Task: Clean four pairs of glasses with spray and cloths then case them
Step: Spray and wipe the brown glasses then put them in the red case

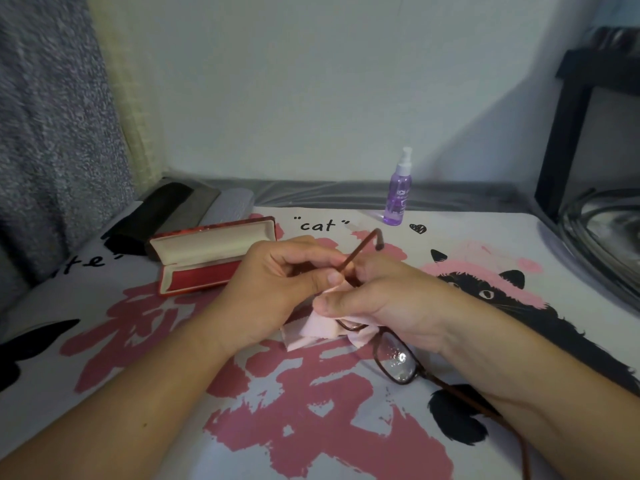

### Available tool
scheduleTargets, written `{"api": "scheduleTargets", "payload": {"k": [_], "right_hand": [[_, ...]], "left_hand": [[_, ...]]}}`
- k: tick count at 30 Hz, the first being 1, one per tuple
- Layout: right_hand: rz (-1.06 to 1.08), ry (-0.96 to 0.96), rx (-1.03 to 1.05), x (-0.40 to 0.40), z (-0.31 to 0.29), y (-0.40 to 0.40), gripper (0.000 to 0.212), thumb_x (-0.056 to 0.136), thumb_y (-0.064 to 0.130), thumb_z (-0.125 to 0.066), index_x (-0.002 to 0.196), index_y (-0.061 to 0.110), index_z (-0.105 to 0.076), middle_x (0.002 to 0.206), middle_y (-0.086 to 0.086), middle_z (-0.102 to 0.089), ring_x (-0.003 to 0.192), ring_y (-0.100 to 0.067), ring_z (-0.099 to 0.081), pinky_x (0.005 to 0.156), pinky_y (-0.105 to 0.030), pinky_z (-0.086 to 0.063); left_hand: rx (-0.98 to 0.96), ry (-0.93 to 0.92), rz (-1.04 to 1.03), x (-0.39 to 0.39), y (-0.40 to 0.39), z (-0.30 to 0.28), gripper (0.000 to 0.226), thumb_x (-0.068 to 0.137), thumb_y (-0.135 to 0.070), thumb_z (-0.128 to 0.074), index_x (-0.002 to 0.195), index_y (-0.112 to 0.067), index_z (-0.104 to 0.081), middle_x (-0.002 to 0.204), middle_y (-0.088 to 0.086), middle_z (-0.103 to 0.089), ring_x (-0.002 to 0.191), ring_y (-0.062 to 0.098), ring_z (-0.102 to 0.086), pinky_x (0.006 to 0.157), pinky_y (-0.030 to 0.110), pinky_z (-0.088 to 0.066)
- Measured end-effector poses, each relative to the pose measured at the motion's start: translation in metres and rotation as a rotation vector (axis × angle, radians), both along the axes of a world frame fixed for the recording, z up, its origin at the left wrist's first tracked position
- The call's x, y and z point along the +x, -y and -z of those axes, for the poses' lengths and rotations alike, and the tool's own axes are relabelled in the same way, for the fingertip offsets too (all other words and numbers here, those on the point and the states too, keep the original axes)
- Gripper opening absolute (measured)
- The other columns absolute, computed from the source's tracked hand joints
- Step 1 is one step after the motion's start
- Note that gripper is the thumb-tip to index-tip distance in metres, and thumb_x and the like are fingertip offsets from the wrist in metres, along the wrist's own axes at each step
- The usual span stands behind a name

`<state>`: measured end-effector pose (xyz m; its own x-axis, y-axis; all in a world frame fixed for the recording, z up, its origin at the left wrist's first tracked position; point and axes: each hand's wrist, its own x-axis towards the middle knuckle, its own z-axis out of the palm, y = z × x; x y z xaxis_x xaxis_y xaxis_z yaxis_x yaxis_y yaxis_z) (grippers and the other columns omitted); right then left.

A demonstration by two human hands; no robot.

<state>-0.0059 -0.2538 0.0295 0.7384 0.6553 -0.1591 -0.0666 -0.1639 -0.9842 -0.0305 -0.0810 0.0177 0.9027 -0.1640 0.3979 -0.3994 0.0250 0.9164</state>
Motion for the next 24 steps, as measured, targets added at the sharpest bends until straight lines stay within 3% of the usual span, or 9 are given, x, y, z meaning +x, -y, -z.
{"api": "scheduleTargets", "payload": {"k": [1, 2, 4, 6, 11, 14, 17, 20, 24], "right_hand": [[-0.003, -0.015, 0.013, -0.001, -0.001, -0.001, 0.061, 0.072, 0.022, -0.082, 0.114, -0.013, -0.057, 0.11, -0.04, -0.062, 0.129, -0.053, -0.044, 0.104, -0.075, -0.024], [-0.005, -0.023, 0.003, 0.0, -0.001, 0.0, 0.064, 0.071, 0.026, -0.083, 0.114, -0.014, -0.056, 0.118, -0.044, -0.057, 0.124, -0.053, -0.055, 0.107, -0.074, -0.03], [-0.031, -0.011, 0.004, 0.004, 0.001, 0.004, 0.049, 0.075, 0.026, -0.082, 0.097, -0.012, -0.06, 0.086, -0.03, -0.06, 0.083, -0.031, -0.057, 0.085, -0.049, -0.054], [-0.023, -0.02, -0.005, 0.005, 0.001, 0.007, 0.031, 0.083, 0.019, -0.078, 0.085, -0.006, -0.06, 0.065, -0.008, -0.04, 0.063, -0.019, -0.038, 0.06, -0.033, -0.039], [-0.026, -0.012, 0.001, 0.007, 0.0, 0.01, 0.033, 0.094, 0.015, -0.068, 0.062, 0.012, -0.067, 0.059, 0.008, -0.051, 0.057, -0.006, -0.048, 0.067, -0.023, -0.039], [-0.013, -0.04, 0.046, 0.007, -0.001, 0.012, 0.032, 0.097, 0.014, -0.061, 0.067, 0.018, -0.075, 0.068, -0.002, -0.067, 0.067, -0.016, -0.064, 0.07, -0.034, -0.053], [-0.079, -0.078, 0.036, 0.007, -0.003, 0.017, 0.016, 0.097, 0.011, -0.061, 0.096, -0.004, -0.068, 0.086, -0.025, -0.067, 0.077, -0.034, -0.066, 0.069, -0.046, -0.057], [-0.168, -0.078, -0.04, 0.007, -0.004, 0.02, 0.021, 0.096, 0.0, -0.06, 0.114, -0.012, -0.061, 0.099, -0.032, -0.067, 0.079, -0.035, -0.068, 0.065, -0.041, -0.058], [-0.163, -0.054, -0.059, 0.006, -0.004, 0.018, 0.013, 0.082, 0.004, -0.071, 0.092, 0.011, -0.077, 0.087, -0.017, -0.072, 0.082, -0.036, -0.064, 0.08, -0.059, -0.044]], "left_hand": [[0.011, 0.012, 0.0, 0.001, -0.001, 0.001, 0.026, 0.078, -0.002, -0.076, 0.087, -0.026, -0.082, 0.09, 0.004, -0.078, 0.088, 0.018, -0.074, 0.086, 0.028, -0.059], [0.018, 0.009, -0.004, 0.001, -0.002, 0.001, 0.025, 0.078, -0.001, -0.077, 0.089, -0.023, -0.082, 0.091, 0.005, -0.078, 0.088, 0.02, -0.075, 0.087, 0.029, -0.059], [0.018, -0.036, 0.014, 0.002, -0.005, 0.0, 0.021, 0.078, 0.001, -0.076, 0.095, -0.009, -0.08, 0.092, 0.01, -0.078, 0.089, 0.021, -0.075, 0.085, 0.029, -0.059], [0.036, -0.093, 0.054, 0.002, -0.01, 0.0, 0.025, 0.077, 0.003, -0.071, 0.102, 0.001, -0.076, 0.091, 0.012, -0.078, 0.088, 0.021, -0.074, 0.083, 0.027, -0.057], [0.035, -0.147, 0.084, 0.005, -0.016, 0.001, 0.019, 0.075, -0.002, -0.077, 0.094, -0.003, -0.079, 0.091, 0.013, -0.076, 0.09, 0.026, -0.072, 0.089, 0.034, -0.055], [-0.032, -0.132, 0.056, 0.004, -0.013, 0.002, 0.018, 0.074, -0.005, -0.077, 0.087, -0.015, -0.082, 0.09, 0.007, -0.078, 0.088, 0.02, -0.073, 0.084, 0.03, -0.056], [-0.034, -0.062, -0.003, 0.005, -0.01, 0.005, 0.018, 0.077, -0.003, -0.071, 0.088, -0.013, -0.081, 0.089, 0.002, -0.077, 0.086, 0.015, -0.072, 0.082, 0.025, -0.055], [0.014, 0.029, -0.064, 0.005, -0.007, 0.005, 0.016, 0.079, -0.005, -0.069, 0.093, -0.009, -0.076, 0.087, -0.005, -0.076, 0.085, 0.009, -0.07, 0.081, 0.02, -0.053], [0.027, 0.07, -0.063, 0.006, -0.008, 0.005, 0.022, 0.079, -0.005, -0.07, 0.09, -0.02, -0.08, 0.087, -0.006, -0.076, 0.084, 0.006, -0.07, 0.079, 0.017, -0.053]]}}
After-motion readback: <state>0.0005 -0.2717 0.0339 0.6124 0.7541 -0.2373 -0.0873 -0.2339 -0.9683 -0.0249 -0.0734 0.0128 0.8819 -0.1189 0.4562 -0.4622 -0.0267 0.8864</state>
